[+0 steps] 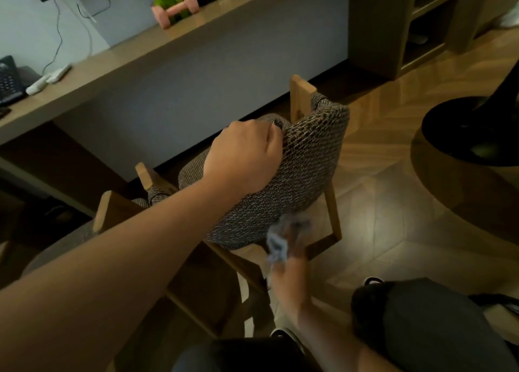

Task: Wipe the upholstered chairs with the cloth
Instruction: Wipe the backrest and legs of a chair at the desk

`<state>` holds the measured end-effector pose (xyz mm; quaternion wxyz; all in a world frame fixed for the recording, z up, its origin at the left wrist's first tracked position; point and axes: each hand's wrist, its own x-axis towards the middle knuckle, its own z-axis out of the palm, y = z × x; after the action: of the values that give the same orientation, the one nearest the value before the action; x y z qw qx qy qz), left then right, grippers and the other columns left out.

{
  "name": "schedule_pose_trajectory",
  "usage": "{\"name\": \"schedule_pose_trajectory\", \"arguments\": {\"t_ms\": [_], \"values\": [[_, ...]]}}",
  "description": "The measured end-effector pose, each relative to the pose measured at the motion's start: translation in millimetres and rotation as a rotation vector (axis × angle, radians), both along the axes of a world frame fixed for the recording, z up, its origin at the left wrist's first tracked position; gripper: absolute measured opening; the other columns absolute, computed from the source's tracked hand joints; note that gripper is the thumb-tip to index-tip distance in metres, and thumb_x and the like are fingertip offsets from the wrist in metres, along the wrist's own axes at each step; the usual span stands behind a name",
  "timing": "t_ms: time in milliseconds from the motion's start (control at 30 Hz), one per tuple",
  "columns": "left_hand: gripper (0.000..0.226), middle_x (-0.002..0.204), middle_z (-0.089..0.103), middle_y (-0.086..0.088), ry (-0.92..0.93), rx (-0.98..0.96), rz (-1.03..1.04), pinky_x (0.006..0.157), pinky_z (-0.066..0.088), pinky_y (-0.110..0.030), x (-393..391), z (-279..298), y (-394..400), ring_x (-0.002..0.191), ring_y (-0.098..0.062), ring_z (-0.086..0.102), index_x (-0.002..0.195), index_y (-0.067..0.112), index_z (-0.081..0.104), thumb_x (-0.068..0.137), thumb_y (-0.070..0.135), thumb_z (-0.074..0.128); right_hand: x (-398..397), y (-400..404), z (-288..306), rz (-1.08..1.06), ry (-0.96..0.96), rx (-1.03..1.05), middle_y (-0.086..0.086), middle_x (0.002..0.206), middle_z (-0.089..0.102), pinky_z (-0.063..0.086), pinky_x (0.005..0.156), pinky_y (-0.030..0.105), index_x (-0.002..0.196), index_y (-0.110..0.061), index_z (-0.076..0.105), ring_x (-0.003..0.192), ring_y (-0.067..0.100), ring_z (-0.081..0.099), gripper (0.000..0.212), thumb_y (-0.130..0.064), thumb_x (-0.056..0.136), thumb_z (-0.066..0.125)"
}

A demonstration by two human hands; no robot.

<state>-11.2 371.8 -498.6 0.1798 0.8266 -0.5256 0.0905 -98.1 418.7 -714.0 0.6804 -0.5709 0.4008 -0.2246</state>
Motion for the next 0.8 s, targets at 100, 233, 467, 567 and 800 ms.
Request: {"name": "schedule_pose_trajectory", "arguments": {"t_ms": [100,233,467,567,800], "values": [[0.047,0.054,0.046,-0.006,0.105,-0.037,-0.019,0.045,0.027,-0.033,4.8,0.9,0.9,0.049,-0.019,0.041,0.061,0.01,0.049,0.102,0.029,0.036,-3.9,23.8,-28.3,-0.043,0.139,0.348,0.011,0.129,0.056,0.05,0.096,0.039,0.138,-0.01,0.041,0.111,0.021,0.058,0.047,0.0,0.092,0.045],[0.038,0.064,0.066,0.007,0.419,-0.191,0.007,0.057,0.05,-0.023,4.7,8.0,4.6,0.06,-0.01,0.062,0.074,0.023,0.071,0.099,0.022,0.042,-9.1,-5.5,11.0,-0.385,-0.057,0.307,0.009,0.112,0.06,0.052,0.064,0.026,0.14,-0.024,0.038,0.091,0.019,0.061,0.044,-0.02,0.097,0.044],[0.042,0.075,0.059,0.002,0.519,0.056,0.062,0.061,0.041,-0.027,12.8,13.3,36.8,0.072,-0.016,0.055,0.075,0.015,0.061,0.104,0.029,0.033,-32.4,-56.3,138.3,-0.456,-0.307,-0.816,0.011,0.155,0.013,0.035,0.105,0.012,0.149,-0.017,0.021,0.141,0.009,0.016,0.069,0.006,0.088,0.044],[0.046,0.068,0.049,0.0,0.513,0.142,0.137,0.058,0.03,-0.028,31.5,-1.1,70.0,0.066,-0.015,0.046,0.067,0.017,0.049,0.104,0.035,0.028,-17.8,-61.9,115.5,-0.298,-0.112,-1.168,0.013,0.157,-0.004,0.047,0.101,0.043,0.15,-0.023,0.013,0.146,0.03,0.005,0.068,-0.007,0.088,0.039],[0.048,0.049,0.033,-0.001,0.616,-0.079,0.141,0.059,0.029,-0.038,50.7,-25.9,82.0,0.05,-0.019,0.035,0.056,0.013,0.036,0.1,0.032,0.034,-16.6,-26.5,-50.8,0.372,0.526,-0.585,0.009,0.158,-0.014,0.028,0.114,0.043,0.15,-0.017,0.013,0.146,0.03,-0.007,0.075,-0.031,0.09,0.056]]}}
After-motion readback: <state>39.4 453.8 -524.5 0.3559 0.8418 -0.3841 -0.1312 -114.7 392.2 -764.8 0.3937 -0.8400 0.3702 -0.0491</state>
